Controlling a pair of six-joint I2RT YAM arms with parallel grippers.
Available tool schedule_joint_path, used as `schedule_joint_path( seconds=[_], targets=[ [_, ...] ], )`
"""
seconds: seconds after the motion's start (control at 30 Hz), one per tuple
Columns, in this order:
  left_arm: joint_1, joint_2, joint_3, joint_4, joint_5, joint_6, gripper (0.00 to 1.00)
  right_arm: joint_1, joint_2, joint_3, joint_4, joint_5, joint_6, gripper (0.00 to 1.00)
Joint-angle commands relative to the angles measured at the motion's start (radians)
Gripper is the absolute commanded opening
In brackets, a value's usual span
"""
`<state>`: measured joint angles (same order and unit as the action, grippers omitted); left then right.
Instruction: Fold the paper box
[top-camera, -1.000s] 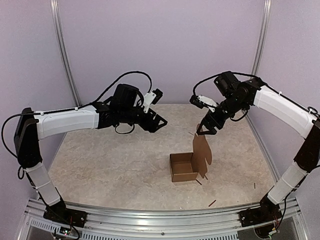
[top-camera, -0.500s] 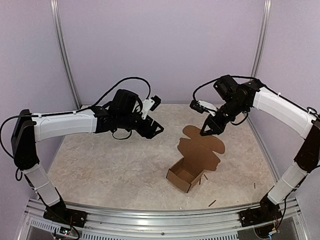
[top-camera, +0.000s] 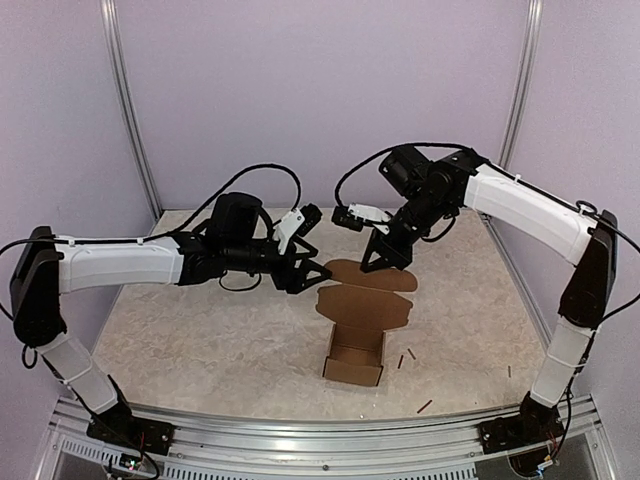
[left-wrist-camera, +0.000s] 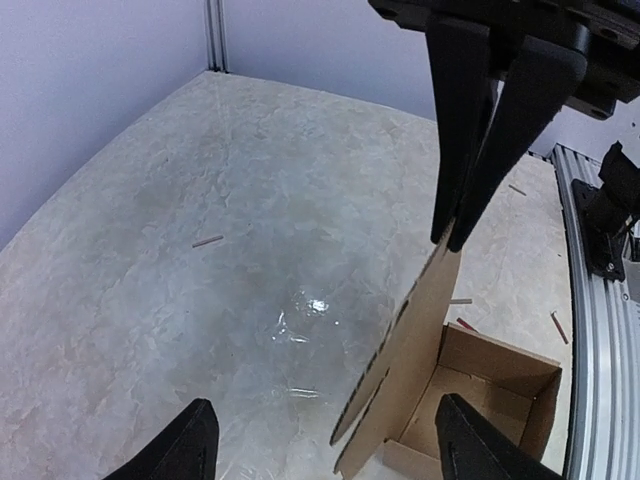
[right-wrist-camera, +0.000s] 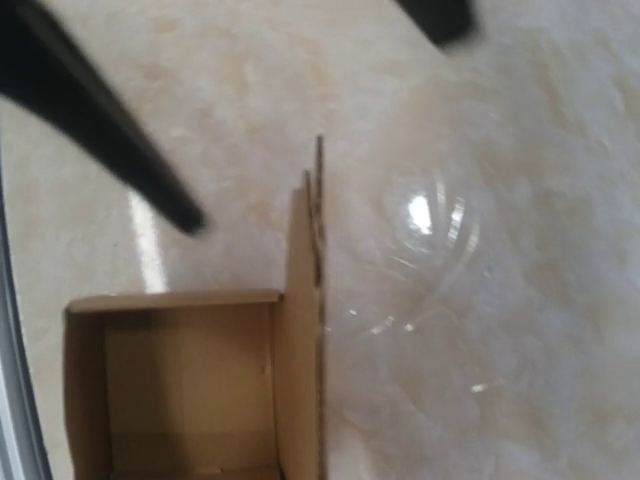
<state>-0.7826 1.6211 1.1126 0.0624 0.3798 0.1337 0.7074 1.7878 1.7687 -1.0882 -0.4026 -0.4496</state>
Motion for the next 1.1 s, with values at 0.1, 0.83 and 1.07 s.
schedule_joint_path(
  seconds=[0.1, 0.83, 1.07],
  targets=[
    [-0.005, 0.052, 0.085, -0.051, 0.133, 0.109, 0.47, 0.049, 0.046, 0.049, -0.043, 0.026, -0.048, 0.0],
    [-0.015, 0.107, 0.139, -0.077, 0.203, -0.009, 0.26, 0.049, 0.073, 0.09, 0.012, 0.115, 0.028, 0.0],
    [-0.028, 0.126, 0.128, -0.071, 0.155, -0.004, 0.35, 0.049, 0.062, 0.093, 0.014, 0.1, 0.027, 0.0]
  ],
)
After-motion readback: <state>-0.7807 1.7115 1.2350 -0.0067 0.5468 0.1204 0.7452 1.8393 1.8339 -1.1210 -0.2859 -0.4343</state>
